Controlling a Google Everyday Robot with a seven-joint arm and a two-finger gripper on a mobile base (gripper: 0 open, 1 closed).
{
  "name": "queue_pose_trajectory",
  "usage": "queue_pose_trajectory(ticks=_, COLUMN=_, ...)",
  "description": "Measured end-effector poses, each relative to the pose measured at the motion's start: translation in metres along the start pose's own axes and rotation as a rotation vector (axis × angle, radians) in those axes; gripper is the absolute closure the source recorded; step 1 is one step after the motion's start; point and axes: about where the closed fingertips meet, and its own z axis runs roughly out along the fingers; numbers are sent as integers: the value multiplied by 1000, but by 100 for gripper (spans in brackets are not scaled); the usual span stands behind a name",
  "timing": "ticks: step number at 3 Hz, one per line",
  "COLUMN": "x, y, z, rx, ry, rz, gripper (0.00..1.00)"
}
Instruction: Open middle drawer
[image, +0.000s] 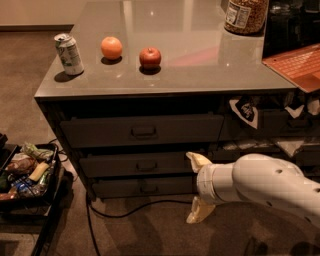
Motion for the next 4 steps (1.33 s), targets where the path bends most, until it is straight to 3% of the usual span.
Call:
queue_pose_trajectory(ticks=1, x=0, y=-15, z=-1, rx=59, ry=1, rz=-1, gripper=0)
queue_pose_trajectory(ticks=2, x=0, y=-15, z=-1, rx=59, ry=1, rz=-1, gripper=0)
queue_pose_trajectory(ticks=4, x=22, y=-15, z=37, rx=118, ry=-49, rz=30, gripper=0)
